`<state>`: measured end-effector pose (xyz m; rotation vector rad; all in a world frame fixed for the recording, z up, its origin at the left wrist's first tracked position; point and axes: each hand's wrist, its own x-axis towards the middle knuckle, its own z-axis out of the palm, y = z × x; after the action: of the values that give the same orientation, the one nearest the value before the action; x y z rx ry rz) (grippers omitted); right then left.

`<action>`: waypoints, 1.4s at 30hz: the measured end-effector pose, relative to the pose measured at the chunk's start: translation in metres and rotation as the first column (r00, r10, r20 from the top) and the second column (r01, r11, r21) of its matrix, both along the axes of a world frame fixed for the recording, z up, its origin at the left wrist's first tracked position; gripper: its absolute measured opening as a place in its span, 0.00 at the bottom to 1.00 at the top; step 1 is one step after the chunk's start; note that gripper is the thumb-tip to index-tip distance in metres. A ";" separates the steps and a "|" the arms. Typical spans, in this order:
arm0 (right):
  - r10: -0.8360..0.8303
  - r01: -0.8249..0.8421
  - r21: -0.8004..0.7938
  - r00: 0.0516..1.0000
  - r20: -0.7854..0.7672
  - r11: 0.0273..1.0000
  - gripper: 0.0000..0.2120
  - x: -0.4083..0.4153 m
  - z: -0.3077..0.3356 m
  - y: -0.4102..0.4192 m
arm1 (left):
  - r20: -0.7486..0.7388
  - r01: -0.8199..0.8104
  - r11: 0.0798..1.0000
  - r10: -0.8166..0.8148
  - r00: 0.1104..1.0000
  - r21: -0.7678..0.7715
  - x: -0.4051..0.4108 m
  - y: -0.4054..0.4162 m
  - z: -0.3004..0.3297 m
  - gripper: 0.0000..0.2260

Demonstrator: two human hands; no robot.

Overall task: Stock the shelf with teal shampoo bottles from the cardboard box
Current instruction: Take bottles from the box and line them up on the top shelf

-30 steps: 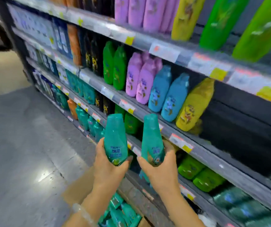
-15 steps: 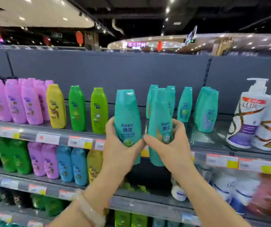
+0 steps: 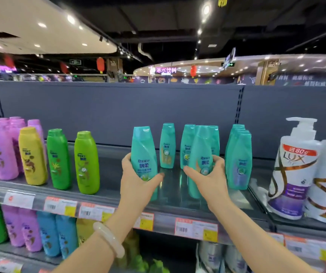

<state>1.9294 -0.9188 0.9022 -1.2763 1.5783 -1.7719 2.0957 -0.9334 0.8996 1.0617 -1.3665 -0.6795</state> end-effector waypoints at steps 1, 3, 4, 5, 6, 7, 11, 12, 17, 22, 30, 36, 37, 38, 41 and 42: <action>0.004 -0.004 -0.006 1.000 0.024 1.000 0.31 0.002 0.000 -0.008 | -0.002 -0.007 1.000 0.007 1.000 0.005 0.002 -0.006 0.001 0.33; 0.019 -0.018 -0.016 0.998 0.059 1.000 0.29 0.007 0.002 -0.026 | -0.007 -0.009 1.000 0.009 1.000 0.011 0.005 -0.018 0.005 0.34; 0.028 -0.027 -0.021 0.997 0.065 0.999 0.29 0.011 0.003 -0.036 | -0.009 -0.006 1.000 0.006 1.000 0.010 0.006 -0.025 0.007 0.33; 0.032 -0.031 -0.030 0.997 0.064 0.999 0.29 0.016 0.005 -0.047 | -0.015 -0.003 1.000 0.004 1.000 0.004 0.007 -0.031 0.009 0.33; 0.035 -0.032 -0.040 0.998 0.052 0.999 0.29 0.020 0.005 -0.059 | -0.022 -0.003 1.000 0.003 1.000 -0.004 0.008 -0.036 0.011 0.32; 0.037 -0.036 -0.043 0.999 0.037 0.998 0.29 0.025 0.005 -0.072 | -0.029 -0.004 1.000 0.004 1.000 -0.008 0.009 -0.042 0.013 0.33; 0.004 -0.004 0.000 1.000 0.020 1.000 0.30 0.046 0.000 -0.120 | -0.042 0.002 1.000 -0.003 0.999 -0.021 0.013 -0.061 0.018 0.33; -0.010 0.010 0.001 1.000 0.028 1.000 0.30 0.049 -0.003 -0.128 | -0.045 0.006 1.000 -0.007 0.999 -0.021 0.014 -0.065 0.018 0.33; -0.053 0.053 0.057 0.999 0.004 0.997 0.31 0.052 -0.023 -0.147 | -0.044 0.021 1.000 -0.022 0.999 -0.020 0.016 -0.079 0.015 0.33; -0.085 0.107 0.255 0.992 -0.095 0.961 0.39 0.045 -0.030 -0.146 | -0.052 0.022 1.000 -0.021 0.998 0.011 0.016 -0.090 0.010 0.33; -0.093 0.226 0.354 0.930 -0.356 0.907 0.38 0.054 -0.024 -0.143 | 0.000 0.003 0.999 -0.003 1.000 0.037 0.016 -0.101 0.001 0.35; -0.110 0.255 0.346 0.915 -0.387 0.903 0.36 0.060 -0.022 -0.147 | 0.020 0.011 0.999 -0.012 1.000 0.044 0.015 -0.105 -0.002 0.35; -0.108 0.255 0.345 0.913 -0.392 0.903 0.36 0.060 -0.022 -0.146 | 0.023 0.011 0.999 -0.012 1.000 0.046 0.015 -0.104 -0.002 0.35; -0.103 0.253 0.347 0.912 -0.397 0.903 0.36 0.060 -0.022 -0.146 | 0.027 0.013 0.999 -0.014 1.000 0.048 0.014 -0.104 -0.002 0.36; -0.083 0.247 0.395 0.918 -0.387 0.885 0.38 0.059 -0.018 -0.144 | 0.034 0.025 0.998 -0.027 0.999 0.051 0.014 -0.102 -0.003 0.35; -0.083 0.251 0.411 0.919 -0.384 0.877 0.39 0.056 -0.015 -0.141 | 0.034 0.032 0.998 -0.034 0.999 0.051 0.014 -0.102 -0.003 0.35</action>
<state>1.9857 -1.0602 0.8871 -1.2972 2.2101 -1.1820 2.1095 -1.0351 0.8965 1.0972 -1.4056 -0.7258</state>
